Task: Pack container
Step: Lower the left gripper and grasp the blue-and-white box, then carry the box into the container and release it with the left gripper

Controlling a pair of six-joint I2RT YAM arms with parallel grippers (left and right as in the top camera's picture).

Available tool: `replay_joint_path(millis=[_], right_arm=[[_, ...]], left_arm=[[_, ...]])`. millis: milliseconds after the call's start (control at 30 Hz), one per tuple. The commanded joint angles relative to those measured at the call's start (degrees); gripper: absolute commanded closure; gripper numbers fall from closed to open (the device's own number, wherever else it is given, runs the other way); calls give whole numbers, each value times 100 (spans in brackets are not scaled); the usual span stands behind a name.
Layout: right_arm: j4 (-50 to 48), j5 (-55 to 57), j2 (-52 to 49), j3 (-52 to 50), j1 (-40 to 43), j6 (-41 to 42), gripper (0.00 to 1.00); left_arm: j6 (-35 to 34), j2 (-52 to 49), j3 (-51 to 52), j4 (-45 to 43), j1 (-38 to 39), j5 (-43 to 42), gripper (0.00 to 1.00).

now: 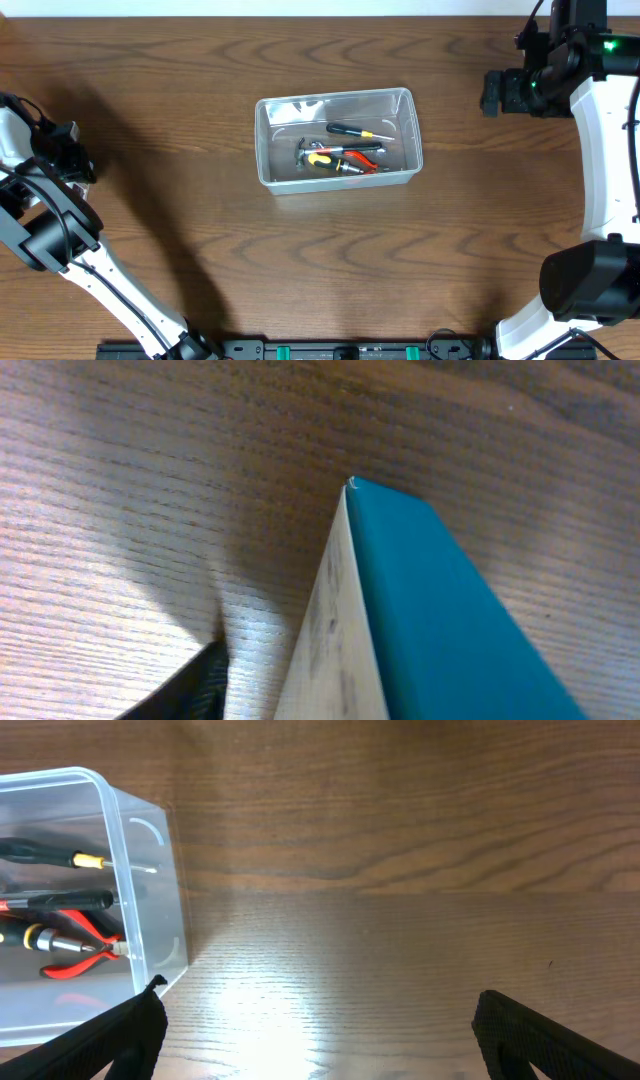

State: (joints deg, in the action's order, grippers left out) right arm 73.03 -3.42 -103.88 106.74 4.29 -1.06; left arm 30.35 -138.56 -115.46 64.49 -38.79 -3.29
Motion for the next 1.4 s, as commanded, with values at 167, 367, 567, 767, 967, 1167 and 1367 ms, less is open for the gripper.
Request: replay_joint_path(millis=[167, 367, 567, 767, 967, 1167, 1367], right_arm=[[4, -46, 61, -15, 33, -70, 1], [4, -46, 61, -15, 33, -70, 1], [4, -46, 61, -15, 33, -70, 1], [0, -46, 61, -15, 33, -72, 1], [-59, -46, 61, -15, 33, -70, 1], [-313, 31, 61, -15, 46, 450, 1], [-560, 457, 61, -15, 286, 1652, 1]], left_arm=[[24, -96, 92, 28, -4, 33, 72], [-63, -94, 92, 31, -2, 33, 81], [-192, 15, 87, 33, 15, -37, 94], [-345, 533, 81, 55, 151, -341, 94], [-522, 1663, 81, 76, 713, -828, 94], [-350, 2846, 79, 24, 2100, -817, 94], [343, 3370, 79, -7, 3858, -807, 94]])
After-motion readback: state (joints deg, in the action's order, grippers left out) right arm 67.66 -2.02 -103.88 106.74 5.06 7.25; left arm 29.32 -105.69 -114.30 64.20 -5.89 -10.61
